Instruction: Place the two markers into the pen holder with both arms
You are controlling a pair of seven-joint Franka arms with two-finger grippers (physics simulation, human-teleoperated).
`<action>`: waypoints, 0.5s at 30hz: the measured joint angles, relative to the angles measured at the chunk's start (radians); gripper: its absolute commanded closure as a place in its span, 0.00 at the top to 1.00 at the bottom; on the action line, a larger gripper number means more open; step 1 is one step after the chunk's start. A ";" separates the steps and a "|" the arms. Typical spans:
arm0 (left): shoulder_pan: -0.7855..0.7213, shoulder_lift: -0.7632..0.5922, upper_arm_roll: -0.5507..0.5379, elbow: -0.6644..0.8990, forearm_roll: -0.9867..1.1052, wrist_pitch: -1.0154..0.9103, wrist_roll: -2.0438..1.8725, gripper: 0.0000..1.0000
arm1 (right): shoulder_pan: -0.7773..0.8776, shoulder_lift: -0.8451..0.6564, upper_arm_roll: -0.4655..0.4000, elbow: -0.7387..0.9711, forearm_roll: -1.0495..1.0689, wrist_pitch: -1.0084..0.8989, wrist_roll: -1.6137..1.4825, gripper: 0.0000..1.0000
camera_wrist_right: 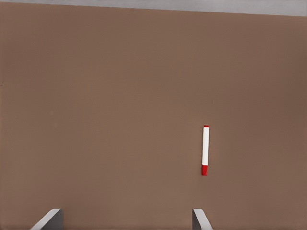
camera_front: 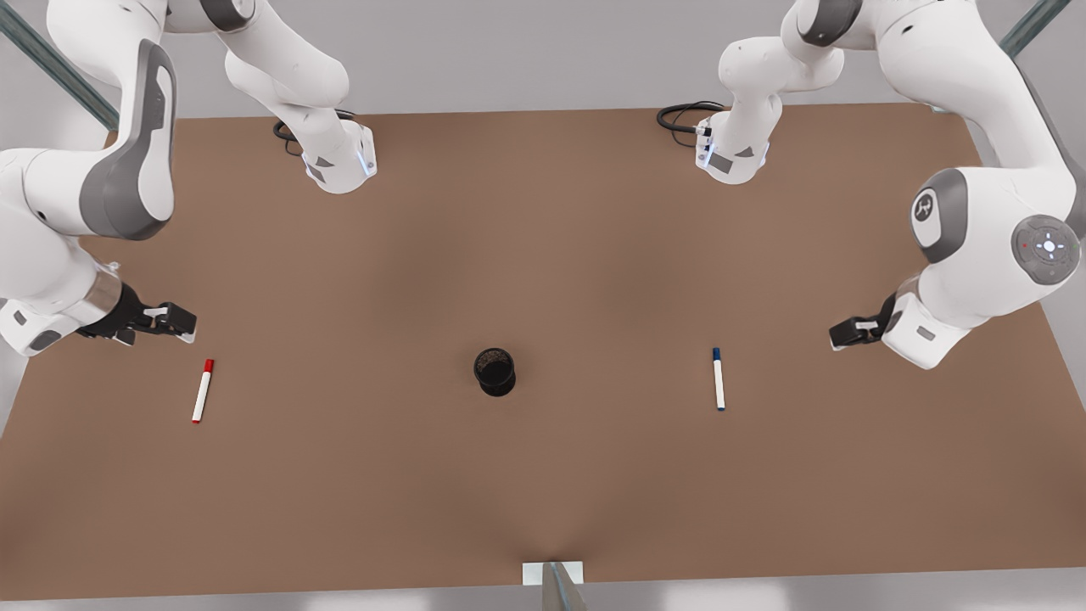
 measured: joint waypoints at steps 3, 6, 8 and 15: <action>-0.056 0.062 0.001 -0.003 -0.001 0.036 0.019 1.00 | -0.018 0.005 0.004 0.000 0.003 0.002 -0.009 1.00; -0.124 0.153 -0.001 -0.094 -0.008 0.145 0.014 1.00 | -0.019 0.031 0.002 0.000 0.005 0.019 -0.017 1.00; -0.133 0.176 -0.002 -0.229 -0.010 0.270 0.011 1.00 | -0.036 0.096 0.001 -0.001 0.005 0.050 -0.021 1.00; -0.149 0.267 -0.003 -0.351 -0.010 0.584 0.002 1.00 | -0.115 0.310 0.000 -0.053 -0.012 0.244 -0.034 1.00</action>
